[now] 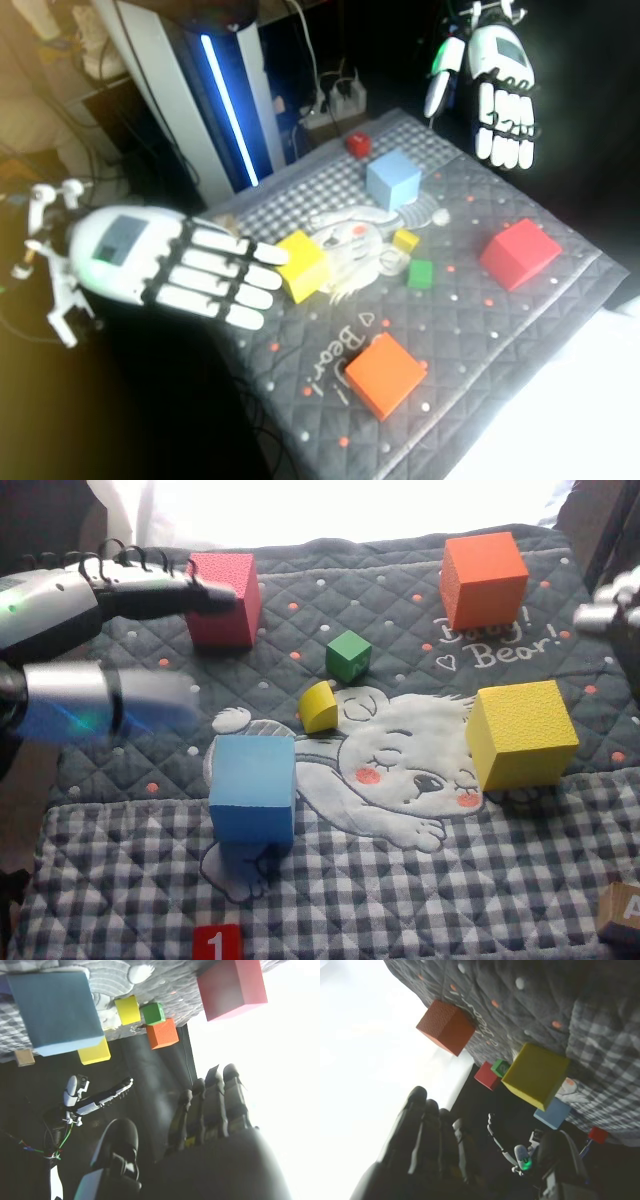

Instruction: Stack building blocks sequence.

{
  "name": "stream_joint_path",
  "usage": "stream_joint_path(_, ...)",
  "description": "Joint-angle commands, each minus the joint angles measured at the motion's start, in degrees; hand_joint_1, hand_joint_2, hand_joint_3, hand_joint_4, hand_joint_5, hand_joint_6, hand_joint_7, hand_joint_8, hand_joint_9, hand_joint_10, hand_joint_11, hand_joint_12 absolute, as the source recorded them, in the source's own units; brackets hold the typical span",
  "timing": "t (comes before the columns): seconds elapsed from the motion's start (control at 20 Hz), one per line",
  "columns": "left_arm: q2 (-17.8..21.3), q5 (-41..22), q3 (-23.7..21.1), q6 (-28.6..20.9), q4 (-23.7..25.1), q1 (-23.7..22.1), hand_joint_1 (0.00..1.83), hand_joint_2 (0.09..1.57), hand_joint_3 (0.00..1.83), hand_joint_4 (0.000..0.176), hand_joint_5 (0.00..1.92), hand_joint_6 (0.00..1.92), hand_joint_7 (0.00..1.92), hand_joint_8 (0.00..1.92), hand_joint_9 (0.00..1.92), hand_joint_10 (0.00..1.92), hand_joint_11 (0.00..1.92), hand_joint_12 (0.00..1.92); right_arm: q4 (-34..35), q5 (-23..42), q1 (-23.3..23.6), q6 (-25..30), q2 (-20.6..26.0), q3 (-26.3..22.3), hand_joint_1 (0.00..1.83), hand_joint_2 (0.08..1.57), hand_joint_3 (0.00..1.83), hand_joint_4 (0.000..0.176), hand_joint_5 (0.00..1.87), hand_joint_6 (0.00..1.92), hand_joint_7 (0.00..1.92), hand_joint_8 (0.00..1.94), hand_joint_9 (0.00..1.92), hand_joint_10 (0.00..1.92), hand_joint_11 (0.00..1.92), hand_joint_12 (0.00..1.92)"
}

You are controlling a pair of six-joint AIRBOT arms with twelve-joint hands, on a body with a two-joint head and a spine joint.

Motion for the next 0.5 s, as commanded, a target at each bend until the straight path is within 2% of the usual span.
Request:
stream_joint_path(0.0, -0.1, -5.4, -0.3, -0.3, 0.0, -1.2, 0.74, 0.89, 0.0, 0.174, 0.4, 0.0, 0.34, 0.0, 0.26, 0.04, 0.0, 1.11, 1.6, 6.4, 0.4, 0.1, 0.1, 0.4, 0.74, 1.17, 0.0, 0.041, 0.37, 0.0, 0.36, 0.0, 0.32, 0.0, 0.26, 0.11)
stream_joint_path(0.05, -0.2, -4.9, -0.5, -0.3, 0.9, -1.5, 0.69, 0.9, 0.0, 0.163, 0.44, 0.01, 0.36, 0.0, 0.29, 0.03, 0.0, 1.17, 1.6, 6.4, 0.4, 0.1, 0.1, 0.4, 0.73, 1.17, 0.0, 0.046, 0.37, 0.0, 0.37, 0.0, 0.33, 0.0, 0.28, 0.08)
stream_joint_path(0.1, -0.3, -4.2, -0.7, -0.4, 2.0, -1.9, 0.66, 0.91, 0.0, 0.171, 0.44, 0.0, 0.36, 0.0, 0.3, 0.03, 0.0, 1.19, 1.6, 6.4, 0.4, 0.1, 0.1, 0.4, 0.72, 1.17, 0.0, 0.042, 0.36, 0.0, 0.37, 0.0, 0.34, 0.0, 0.29, 0.07)
stream_joint_path(0.2, -1.4, -2.8, -1.5, -3.4, 8.0, -3.2, 0.72, 0.88, 0.0, 0.176, 0.48, 0.01, 0.39, 0.01, 0.31, 0.02, 0.0, 1.22, 1.6, 6.4, 0.4, 0.1, 0.0, 0.5, 0.68, 1.18, 0.0, 0.061, 0.35, 0.0, 0.37, 0.0, 0.33, 0.0, 0.29, 0.06)
stream_joint_path(0.25, -1.9, -1.9, -1.7, -4.7, 10.6, -4.0, 0.73, 0.87, 0.0, 0.176, 0.49, 0.01, 0.4, 0.01, 0.34, 0.03, 0.05, 1.25, 1.6, 6.4, 0.4, 0.1, 0.0, 0.5, 0.7, 1.18, 0.0, 0.056, 0.35, 0.0, 0.36, 0.0, 0.32, 0.0, 0.28, 0.05)
stream_joint_path(0.35, -3.2, 0.6, -1.8, -4.9, 14.0, -5.4, 0.67, 0.86, 0.0, 0.176, 0.43, 0.0, 0.35, 0.0, 0.38, 0.01, 0.13, 1.13, 1.6, 6.4, 0.4, 0.1, 0.0, 0.5, 0.72, 1.18, 0.0, 0.056, 0.36, 0.0, 0.36, 0.0, 0.32, 0.0, 0.27, 0.04)
stream_joint_path(0.4, -4.1, 2.1, -1.6, -4.9, 15.7, -6.2, 0.65, 0.87, 0.0, 0.176, 0.43, 0.0, 0.35, 0.0, 0.39, 0.0, 0.13, 1.16, 1.6, 6.4, 0.4, 0.1, 0.0, 0.5, 0.74, 1.18, 0.0, 0.047, 0.37, 0.0, 0.37, 0.0, 0.33, 0.0, 0.3, 0.05)
stream_joint_path(0.45, -4.5, 2.5, -1.6, -4.9, 16.1, -6.4, 0.65, 0.87, 0.0, 0.176, 0.43, 0.0, 0.35, 0.0, 0.39, 0.0, 0.13, 1.16, 1.6, 6.4, 0.4, 0.1, 0.0, 0.5, 0.74, 1.18, 0.0, 0.047, 0.37, 0.0, 0.37, 0.0, 0.33, 0.0, 0.3, 0.05)
